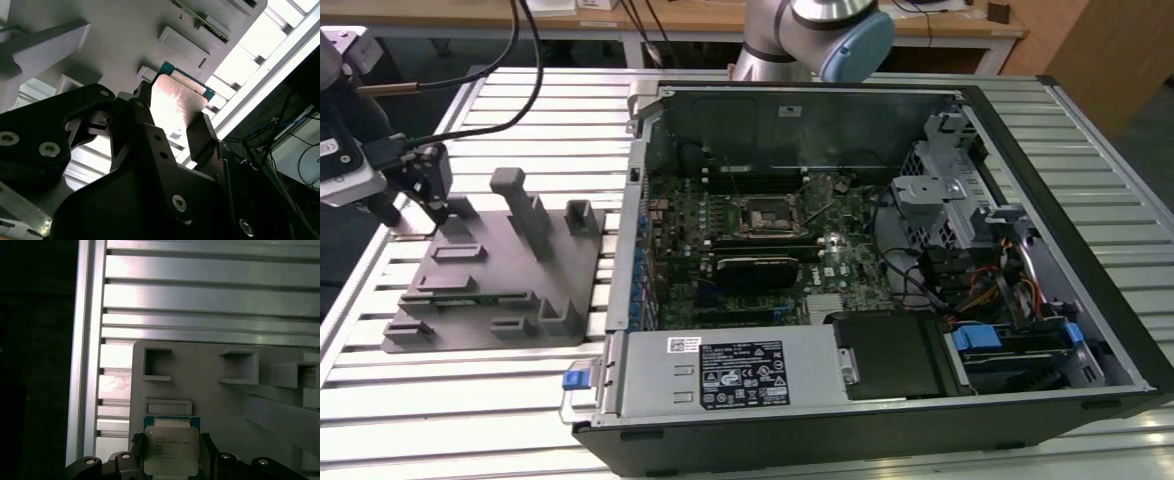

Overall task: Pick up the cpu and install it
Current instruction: 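Pick up the cpu and move it towards the insertion slot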

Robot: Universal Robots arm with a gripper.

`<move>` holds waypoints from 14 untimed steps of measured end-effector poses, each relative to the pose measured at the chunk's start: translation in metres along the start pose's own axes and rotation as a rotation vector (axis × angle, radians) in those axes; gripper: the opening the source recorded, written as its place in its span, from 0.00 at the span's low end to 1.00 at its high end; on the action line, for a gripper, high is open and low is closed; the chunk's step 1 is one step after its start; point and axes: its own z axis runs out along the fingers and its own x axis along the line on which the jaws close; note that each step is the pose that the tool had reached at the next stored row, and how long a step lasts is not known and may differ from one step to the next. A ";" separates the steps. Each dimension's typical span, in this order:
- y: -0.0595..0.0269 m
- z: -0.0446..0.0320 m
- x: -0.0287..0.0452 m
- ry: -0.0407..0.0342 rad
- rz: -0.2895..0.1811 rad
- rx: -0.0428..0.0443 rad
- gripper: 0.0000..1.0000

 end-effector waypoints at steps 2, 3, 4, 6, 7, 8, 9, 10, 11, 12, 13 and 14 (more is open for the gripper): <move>0.0006 -0.0039 0.0000 0.0001 0.000 0.0001 0.53; 0.0009 -0.0055 0.0000 0.0000 0.000 0.0001 0.53; 0.0012 -0.0069 0.0000 0.0000 0.000 0.0001 0.53; 0.0017 -0.0092 -0.0001 0.0000 0.000 0.0001 0.53; 0.0019 -0.0104 -0.0001 -0.0001 0.000 0.0001 0.53; 0.0021 -0.0116 -0.0001 -0.0001 0.000 0.0001 0.53; 0.0022 -0.0127 -0.0001 -0.0001 0.000 0.0001 0.53; 0.0024 -0.0139 -0.0001 -0.0001 0.000 0.0001 0.53; 0.0025 -0.0151 -0.0001 -0.0001 0.000 0.0001 0.53; 0.0026 -0.0162 -0.0001 -0.0002 0.000 0.0000 0.53; 0.0027 -0.0178 -0.0001 0.0000 0.000 0.0001 0.53; 0.0028 -0.0191 -0.0001 0.0000 0.000 0.0001 0.53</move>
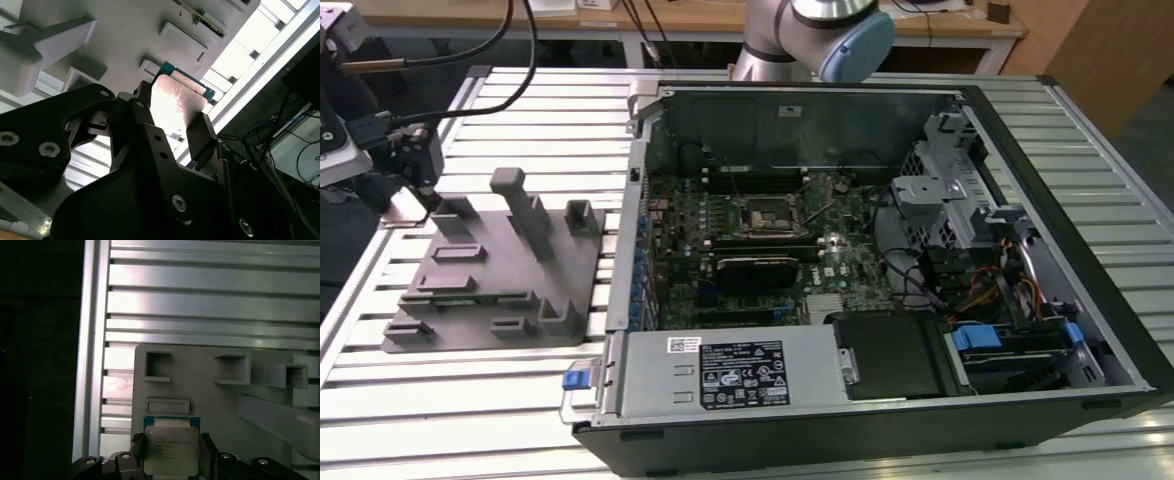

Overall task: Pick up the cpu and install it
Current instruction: 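Pick up the cpu and move it towards the insertion slot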

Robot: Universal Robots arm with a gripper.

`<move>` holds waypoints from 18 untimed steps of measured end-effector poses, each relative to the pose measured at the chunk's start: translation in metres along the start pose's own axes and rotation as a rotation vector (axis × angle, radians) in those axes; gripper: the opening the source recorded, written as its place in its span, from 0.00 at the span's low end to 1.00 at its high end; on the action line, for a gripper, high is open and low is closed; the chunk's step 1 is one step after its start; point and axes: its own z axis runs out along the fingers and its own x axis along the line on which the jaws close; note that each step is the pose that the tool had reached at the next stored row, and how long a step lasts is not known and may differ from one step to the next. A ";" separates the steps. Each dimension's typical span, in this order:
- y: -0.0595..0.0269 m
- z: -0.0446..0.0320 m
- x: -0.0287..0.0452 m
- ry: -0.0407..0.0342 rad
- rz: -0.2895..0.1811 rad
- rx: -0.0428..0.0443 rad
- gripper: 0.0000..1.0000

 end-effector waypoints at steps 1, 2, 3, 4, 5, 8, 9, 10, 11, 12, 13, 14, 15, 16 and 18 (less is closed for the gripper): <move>0.0001 -0.0013 0.0000 0.0000 0.000 0.0000 0.53; 0.0002 -0.0024 0.0000 -0.0001 0.000 0.0000 0.53; 0.0003 -0.0034 0.0000 -0.0001 0.000 0.0000 0.53; 0.0004 -0.0043 0.0000 -0.0001 0.000 0.0000 0.53; 0.0005 -0.0053 0.0000 -0.0001 0.000 0.0000 0.53; 0.0008 -0.0083 0.0000 -0.0001 0.000 0.0000 0.53; 0.0010 -0.0093 0.0000 -0.0001 0.000 0.0000 0.53; 0.0011 -0.0103 -0.0001 -0.0001 0.000 0.0000 0.53; 0.0013 -0.0114 0.0000 -0.0001 0.000 0.0000 0.53; 0.0014 -0.0125 0.0000 -0.0001 0.000 0.0000 0.53; 0.0016 -0.0135 -0.0001 -0.0001 0.000 0.0000 0.53; 0.0017 -0.0145 -0.0001 -0.0001 0.000 0.0000 0.53; 0.0019 -0.0155 -0.0001 -0.0001 0.000 0.0000 0.53; 0.0020 -0.0163 -0.0001 0.0000 0.000 0.0001 0.53; 0.0023 -0.0180 -0.0001 0.0000 0.000 0.0000 0.53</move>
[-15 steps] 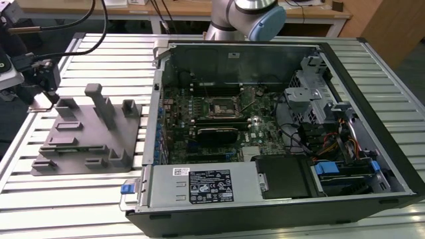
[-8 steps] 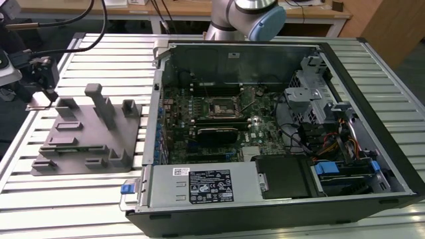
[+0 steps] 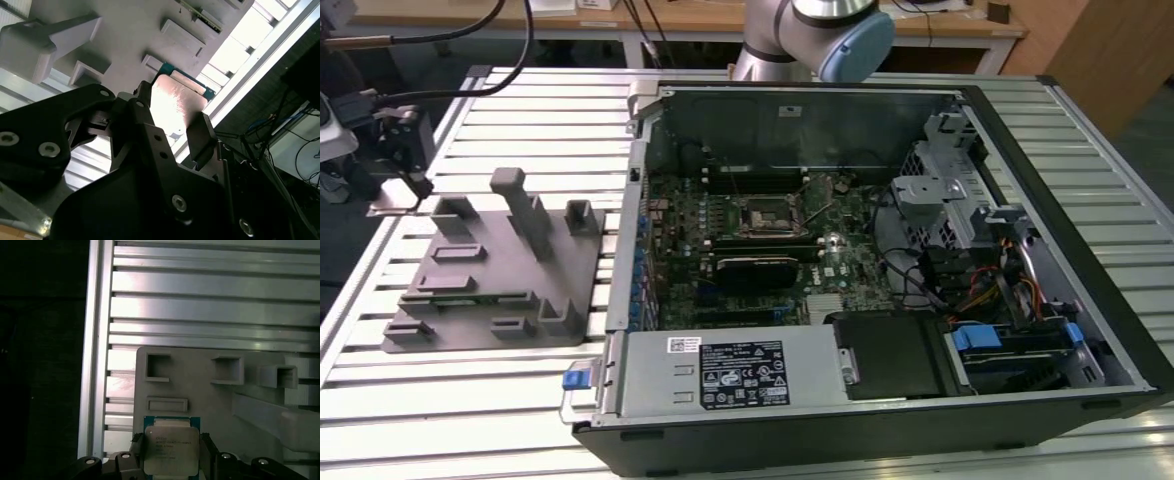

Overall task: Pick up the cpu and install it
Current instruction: 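Pick up the cpu and move it towards the insertion slot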

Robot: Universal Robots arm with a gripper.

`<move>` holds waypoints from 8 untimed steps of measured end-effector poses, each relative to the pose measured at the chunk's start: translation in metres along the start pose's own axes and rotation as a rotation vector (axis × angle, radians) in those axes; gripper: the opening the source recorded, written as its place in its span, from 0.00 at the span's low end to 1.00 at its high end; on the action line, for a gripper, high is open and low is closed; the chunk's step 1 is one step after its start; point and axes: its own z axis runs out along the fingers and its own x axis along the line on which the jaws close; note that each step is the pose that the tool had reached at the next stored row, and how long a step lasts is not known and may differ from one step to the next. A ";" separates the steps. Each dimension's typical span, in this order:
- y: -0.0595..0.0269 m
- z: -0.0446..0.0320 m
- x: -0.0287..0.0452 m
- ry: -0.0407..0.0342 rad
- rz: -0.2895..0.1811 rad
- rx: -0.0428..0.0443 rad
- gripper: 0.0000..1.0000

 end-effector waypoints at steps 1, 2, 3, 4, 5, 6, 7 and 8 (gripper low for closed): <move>0.0002 -0.0008 0.0000 0.0000 0.000 0.0000 0.53; 0.0004 -0.0016 0.0000 -0.0001 0.000 0.0000 0.53; 0.0005 -0.0024 0.0000 -0.0001 0.000 0.0000 0.53; 0.0007 -0.0032 0.0000 0.0000 0.000 0.0000 0.53; 0.0009 -0.0039 0.0000 -0.0001 0.000 0.0000 0.53; 0.0012 -0.0047 0.0000 0.0000 0.000 0.0000 0.53; 0.0014 -0.0054 0.0000 -0.0001 0.000 0.0000 0.53; 0.0016 -0.0063 -0.0001 0.0000 0.000 0.0000 0.53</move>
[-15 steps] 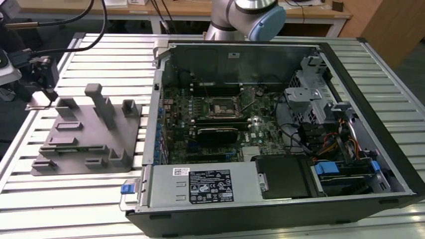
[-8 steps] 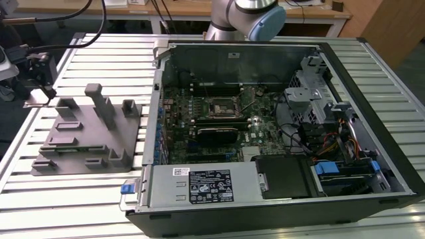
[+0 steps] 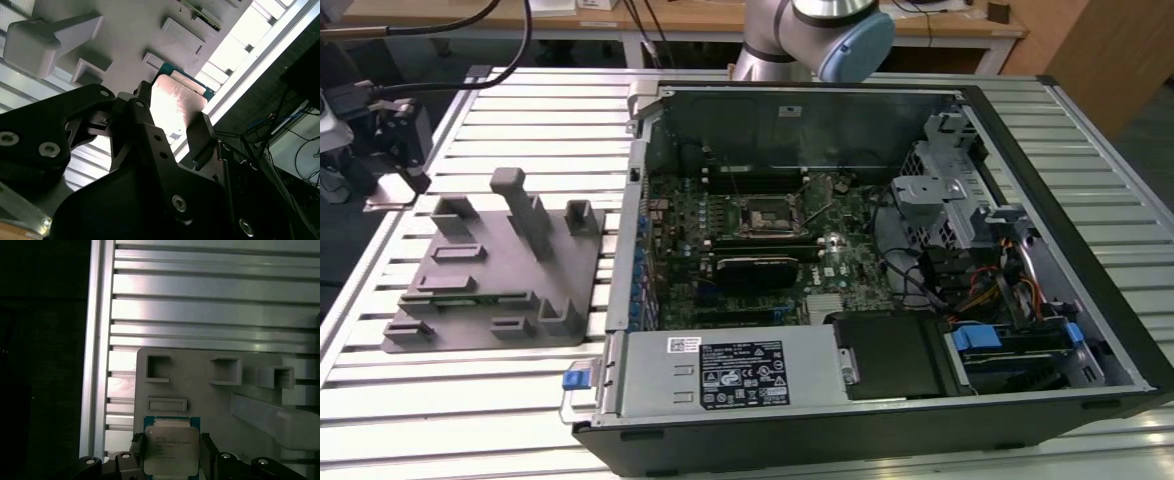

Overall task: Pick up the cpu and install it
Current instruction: 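Pick up the cpu and move it towards the insertion slot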

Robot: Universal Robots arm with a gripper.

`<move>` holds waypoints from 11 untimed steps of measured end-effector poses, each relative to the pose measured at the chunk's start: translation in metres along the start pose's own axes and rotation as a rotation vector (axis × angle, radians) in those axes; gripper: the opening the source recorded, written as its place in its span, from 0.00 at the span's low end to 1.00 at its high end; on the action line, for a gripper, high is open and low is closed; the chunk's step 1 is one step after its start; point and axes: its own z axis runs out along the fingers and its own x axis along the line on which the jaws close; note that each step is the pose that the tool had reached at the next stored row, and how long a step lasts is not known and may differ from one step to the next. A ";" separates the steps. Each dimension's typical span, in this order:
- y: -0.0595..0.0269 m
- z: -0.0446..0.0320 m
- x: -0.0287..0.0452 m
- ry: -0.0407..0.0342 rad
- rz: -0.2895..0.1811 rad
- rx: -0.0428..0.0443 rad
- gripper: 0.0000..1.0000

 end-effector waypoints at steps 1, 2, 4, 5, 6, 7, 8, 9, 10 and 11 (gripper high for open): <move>0.0002 -0.0008 0.0000 -0.0001 0.000 0.0000 0.53; 0.0004 -0.0017 0.0000 0.0000 0.000 0.0000 0.53; 0.0008 -0.0034 0.0000 0.0000 0.000 0.0000 0.53; 0.0010 -0.0043 0.0000 -0.0001 0.000 -0.0001 0.53; 0.0012 -0.0052 0.0000 -0.0001 0.000 0.0000 0.53; 0.0014 -0.0060 0.0000 -0.0001 0.000 0.0000 0.53; 0.0017 -0.0068 -0.0001 -0.0001 0.000 -0.0001 0.53; 0.0019 -0.0076 -0.0001 -0.0002 0.000 -0.0001 0.53; 0.0021 -0.0084 -0.0001 -0.0001 0.000 -0.0001 0.53; 0.0023 -0.0092 -0.0001 -0.0001 0.000 -0.0001 0.53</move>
